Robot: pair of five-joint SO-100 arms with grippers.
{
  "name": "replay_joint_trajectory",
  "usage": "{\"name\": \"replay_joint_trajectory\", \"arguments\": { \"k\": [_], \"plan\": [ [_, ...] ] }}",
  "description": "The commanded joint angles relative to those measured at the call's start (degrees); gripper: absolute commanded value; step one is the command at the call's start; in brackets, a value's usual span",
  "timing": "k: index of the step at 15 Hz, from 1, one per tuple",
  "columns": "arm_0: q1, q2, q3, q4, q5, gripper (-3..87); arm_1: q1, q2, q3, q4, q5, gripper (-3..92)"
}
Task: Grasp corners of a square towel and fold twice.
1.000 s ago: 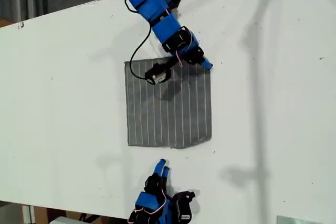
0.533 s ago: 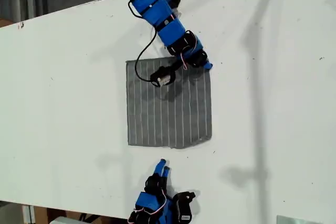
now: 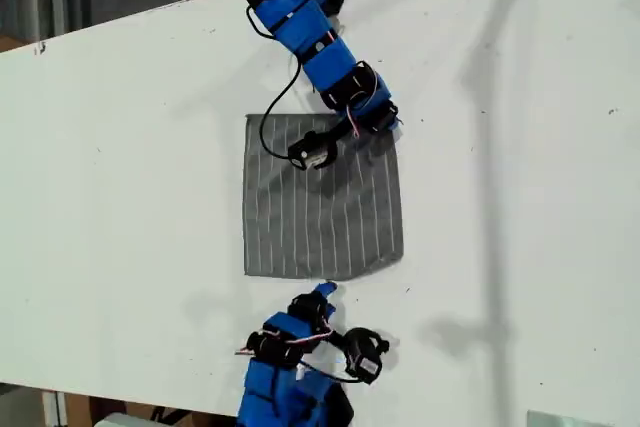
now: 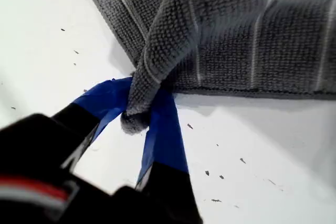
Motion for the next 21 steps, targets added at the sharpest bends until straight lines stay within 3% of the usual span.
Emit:
{"name": "replay_joint_trajectory", "arguments": {
  "k": [1, 11, 12, 13, 14, 16, 21],
  "plan": [
    [5.45, -14.41, -15.64, -2.55, 0.26, 18.4, -0.62, -0.62, 0.44, -0.62, 0.70, -0.1],
    [12.13, -40.61, -38.85, -1.58, -2.55, 19.7, -1.14, -0.35, 0.18, -0.88, 0.79, -0.1],
    [12.22, -42.01, -39.90, -1.58, -2.11, 16.6, -1.14, 0.00, 0.18, -0.79, 0.79, -0.1],
    [12.39, -43.15, -40.78, -1.58, -2.20, 4.4, -1.14, 0.09, 0.18, -0.79, 0.79, -0.1],
    [12.57, -43.77, -41.04, -1.76, -2.64, -0.2, -1.14, 0.18, 0.09, -0.79, 0.79, -0.1],
    [13.01, -43.95, -43.68, -0.09, -2.29, -0.2, -1.58, 1.05, -1.14, 0.26, 0.88, -0.1],
    [13.36, -43.42, -62.23, 10.55, 6.24, -0.2, -2.72, 1.85, -25.84, 25.22, 0.44, -0.1]
  ]
}}
